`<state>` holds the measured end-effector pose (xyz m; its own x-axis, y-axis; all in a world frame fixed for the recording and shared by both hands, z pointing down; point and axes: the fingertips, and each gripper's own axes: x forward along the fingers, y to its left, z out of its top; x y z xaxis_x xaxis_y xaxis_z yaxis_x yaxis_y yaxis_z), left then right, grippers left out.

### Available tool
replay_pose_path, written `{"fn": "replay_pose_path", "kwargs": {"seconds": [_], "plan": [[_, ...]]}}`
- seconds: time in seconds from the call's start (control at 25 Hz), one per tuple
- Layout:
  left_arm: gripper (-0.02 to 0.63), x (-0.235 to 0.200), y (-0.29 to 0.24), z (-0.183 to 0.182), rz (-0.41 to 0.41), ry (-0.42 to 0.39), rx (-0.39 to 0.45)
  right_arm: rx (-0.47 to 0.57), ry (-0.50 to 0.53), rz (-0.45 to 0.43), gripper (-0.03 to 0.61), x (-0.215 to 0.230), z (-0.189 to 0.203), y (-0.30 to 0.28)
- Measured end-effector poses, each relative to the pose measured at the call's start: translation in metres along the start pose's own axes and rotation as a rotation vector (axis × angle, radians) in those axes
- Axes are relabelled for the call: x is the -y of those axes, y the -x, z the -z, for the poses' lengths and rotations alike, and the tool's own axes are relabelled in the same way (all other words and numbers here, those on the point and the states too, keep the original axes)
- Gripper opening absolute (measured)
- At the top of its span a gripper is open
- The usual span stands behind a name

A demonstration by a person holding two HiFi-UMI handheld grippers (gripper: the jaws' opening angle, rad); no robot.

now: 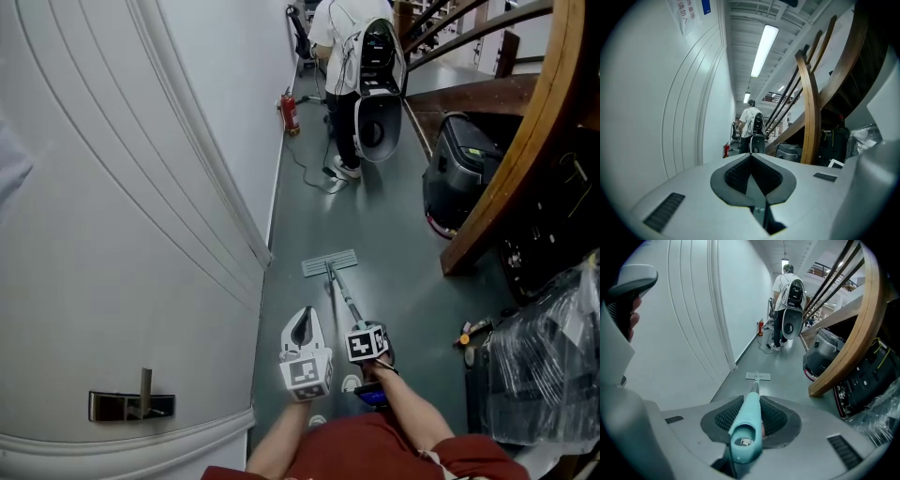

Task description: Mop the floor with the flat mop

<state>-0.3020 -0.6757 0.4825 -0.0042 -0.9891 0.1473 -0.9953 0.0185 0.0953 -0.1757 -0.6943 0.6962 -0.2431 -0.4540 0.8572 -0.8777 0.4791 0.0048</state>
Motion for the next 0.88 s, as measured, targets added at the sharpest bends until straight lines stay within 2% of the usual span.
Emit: {"fn": "replay_pose_path", "kwargs": {"seconds": [0.2,0.44,0.88], "plan": [[0.015,0.001,-0.022,0.009,-0.027,-0.010,-0.011,0.001,0.025,-0.008,0.118,0.013,-0.015,-0.011],[0.015,0.004,-0.038,0.000,-0.041,-0.015,0.002,-0.005,0.046,-0.016,0.118,0.025,-0.028,-0.016],[0.015,-0.018,-0.049,-0.004,0.005,0.010,0.000,-0.011,0.039,-0.005,0.118,0.010,-0.042,-0.022]]}}
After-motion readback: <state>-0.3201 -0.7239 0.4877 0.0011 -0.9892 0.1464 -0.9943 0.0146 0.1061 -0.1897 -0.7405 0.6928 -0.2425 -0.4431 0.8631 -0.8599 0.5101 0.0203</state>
